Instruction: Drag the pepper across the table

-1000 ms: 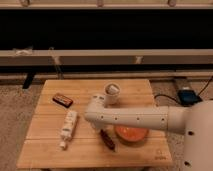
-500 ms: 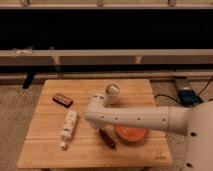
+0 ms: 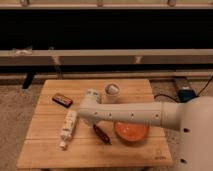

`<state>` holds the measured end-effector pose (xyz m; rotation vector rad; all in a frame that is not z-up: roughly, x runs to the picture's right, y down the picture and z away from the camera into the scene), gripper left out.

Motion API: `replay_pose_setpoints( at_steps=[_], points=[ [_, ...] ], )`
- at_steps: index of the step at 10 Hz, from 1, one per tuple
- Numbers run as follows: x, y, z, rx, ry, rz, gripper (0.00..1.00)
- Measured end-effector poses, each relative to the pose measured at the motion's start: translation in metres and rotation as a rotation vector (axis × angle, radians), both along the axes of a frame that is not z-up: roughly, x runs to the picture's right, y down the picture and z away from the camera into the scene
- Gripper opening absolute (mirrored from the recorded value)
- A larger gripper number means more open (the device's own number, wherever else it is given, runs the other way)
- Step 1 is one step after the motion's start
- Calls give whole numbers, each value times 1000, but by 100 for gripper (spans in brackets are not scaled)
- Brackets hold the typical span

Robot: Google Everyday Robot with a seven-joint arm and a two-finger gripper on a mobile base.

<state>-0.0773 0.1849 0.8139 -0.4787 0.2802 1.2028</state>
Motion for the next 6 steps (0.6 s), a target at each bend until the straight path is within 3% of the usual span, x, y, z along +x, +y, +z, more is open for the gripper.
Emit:
replay_pose_setpoints(
  at_steps=[3,6],
  points=[
    [-32,-28,5,27,-32,-11,0],
    [-57,-61,22,68,-51,-23,0]
  ],
)
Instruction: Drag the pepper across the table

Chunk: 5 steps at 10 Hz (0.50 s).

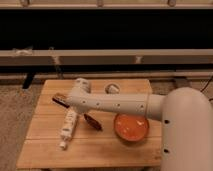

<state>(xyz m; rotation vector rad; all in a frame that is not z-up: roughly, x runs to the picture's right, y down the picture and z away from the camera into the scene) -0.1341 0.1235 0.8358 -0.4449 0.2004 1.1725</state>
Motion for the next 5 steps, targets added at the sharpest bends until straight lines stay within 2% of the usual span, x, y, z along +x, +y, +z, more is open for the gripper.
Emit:
replay_pose_setpoints(
  at_steps=[2,5],
  points=[
    [-10,-28,14,41,-15,12,0],
    [-21,-55,20,94,-40,28,1]
  ],
)
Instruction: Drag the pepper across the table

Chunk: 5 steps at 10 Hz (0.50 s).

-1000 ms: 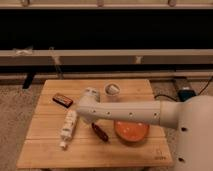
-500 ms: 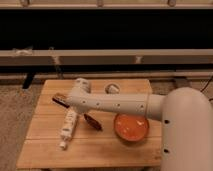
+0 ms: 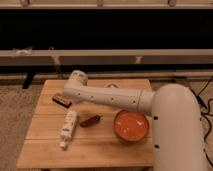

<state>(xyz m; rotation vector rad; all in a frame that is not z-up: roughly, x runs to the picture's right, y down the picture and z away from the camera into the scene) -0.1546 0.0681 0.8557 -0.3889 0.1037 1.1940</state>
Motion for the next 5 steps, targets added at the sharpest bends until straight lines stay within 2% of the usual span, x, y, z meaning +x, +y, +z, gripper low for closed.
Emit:
replay_pose_setpoints(
  at_steps=[2,3,4,5],
  points=[
    [-7,-12,0,35,-23,4,14],
    [-8,-17,-5,59,-36,-2,24],
    [-7,-19,-8,69,-38,-3,29],
    [-6,-19,-7,68,-38,-3,30]
  ],
)
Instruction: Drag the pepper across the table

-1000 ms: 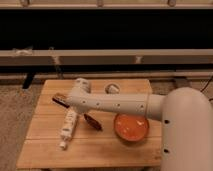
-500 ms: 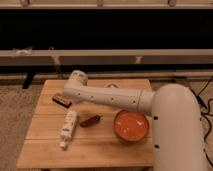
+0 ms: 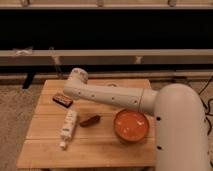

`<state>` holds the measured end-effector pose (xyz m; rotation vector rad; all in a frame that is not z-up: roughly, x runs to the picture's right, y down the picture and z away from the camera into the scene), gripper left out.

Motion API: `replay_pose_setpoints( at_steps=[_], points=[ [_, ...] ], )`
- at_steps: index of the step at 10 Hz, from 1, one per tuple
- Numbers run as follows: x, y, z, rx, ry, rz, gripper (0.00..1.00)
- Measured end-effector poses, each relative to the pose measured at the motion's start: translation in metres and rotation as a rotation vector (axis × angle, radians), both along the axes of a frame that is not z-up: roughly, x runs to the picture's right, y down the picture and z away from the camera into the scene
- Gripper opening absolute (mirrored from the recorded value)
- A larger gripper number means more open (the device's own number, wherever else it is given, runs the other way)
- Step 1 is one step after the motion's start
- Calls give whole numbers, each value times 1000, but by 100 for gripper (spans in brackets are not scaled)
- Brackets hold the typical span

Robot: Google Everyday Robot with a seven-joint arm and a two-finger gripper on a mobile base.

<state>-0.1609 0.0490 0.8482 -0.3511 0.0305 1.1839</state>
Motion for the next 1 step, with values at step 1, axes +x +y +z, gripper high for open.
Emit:
replay_pose_setpoints(
  at_steps=[1],
  points=[
    [-2,1,0,0,-2,-2,30]
  ],
)
